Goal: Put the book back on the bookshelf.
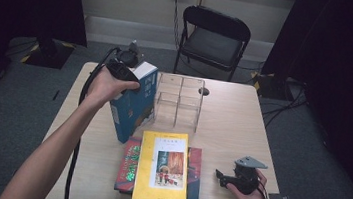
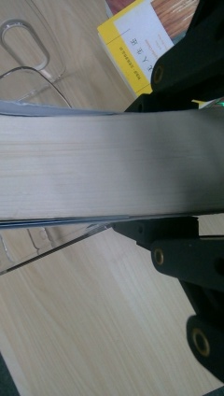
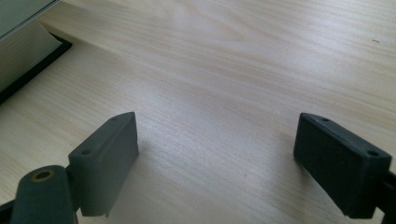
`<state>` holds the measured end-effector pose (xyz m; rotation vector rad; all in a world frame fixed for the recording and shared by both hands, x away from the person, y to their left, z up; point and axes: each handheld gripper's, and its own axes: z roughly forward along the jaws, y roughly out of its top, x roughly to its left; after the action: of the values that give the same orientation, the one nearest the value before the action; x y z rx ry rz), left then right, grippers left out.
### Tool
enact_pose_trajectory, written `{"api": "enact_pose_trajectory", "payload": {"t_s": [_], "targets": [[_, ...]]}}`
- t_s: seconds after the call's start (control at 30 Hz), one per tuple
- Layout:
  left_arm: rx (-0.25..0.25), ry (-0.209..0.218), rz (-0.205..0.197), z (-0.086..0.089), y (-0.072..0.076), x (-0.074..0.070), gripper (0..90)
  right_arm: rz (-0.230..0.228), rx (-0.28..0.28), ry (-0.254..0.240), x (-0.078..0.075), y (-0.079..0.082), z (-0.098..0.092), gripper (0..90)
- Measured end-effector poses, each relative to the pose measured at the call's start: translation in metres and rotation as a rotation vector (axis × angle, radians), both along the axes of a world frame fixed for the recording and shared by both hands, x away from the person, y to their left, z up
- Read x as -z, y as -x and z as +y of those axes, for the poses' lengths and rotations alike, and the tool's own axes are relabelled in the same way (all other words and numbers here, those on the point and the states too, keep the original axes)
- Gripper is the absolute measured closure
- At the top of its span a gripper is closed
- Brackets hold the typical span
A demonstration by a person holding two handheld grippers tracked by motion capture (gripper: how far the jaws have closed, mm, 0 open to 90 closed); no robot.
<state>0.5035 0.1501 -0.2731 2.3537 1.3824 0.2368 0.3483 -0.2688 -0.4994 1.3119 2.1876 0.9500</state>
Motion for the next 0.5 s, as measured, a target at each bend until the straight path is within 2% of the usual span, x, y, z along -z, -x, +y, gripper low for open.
{"api": "enact_pose_trajectory", "payload": {"t_s": [0.17,0.23,0.37,0.5], "targets": [[-0.01,-0.017,0.024,-0.0028,-0.0038,0.0072,56.0,0.0,0.0,0.0,0.0,0.0,0.0,13.7],[-0.004,-0.023,0.018,-0.0029,-0.0049,0.0088,56.3,0.0,-0.001,0.0,0.0,0.0,0.0,13.7],[-0.009,-0.036,0.022,-0.0036,-0.0052,0.0074,59.9,0.0,0.0,0.0,0.0,0.0,0.0,13.7],[-0.037,-0.032,0.026,-0.0043,-0.0032,0.0071,61.2,0.0,-0.001,0.0,0.0,-0.0001,-0.0001,13.7]]}}
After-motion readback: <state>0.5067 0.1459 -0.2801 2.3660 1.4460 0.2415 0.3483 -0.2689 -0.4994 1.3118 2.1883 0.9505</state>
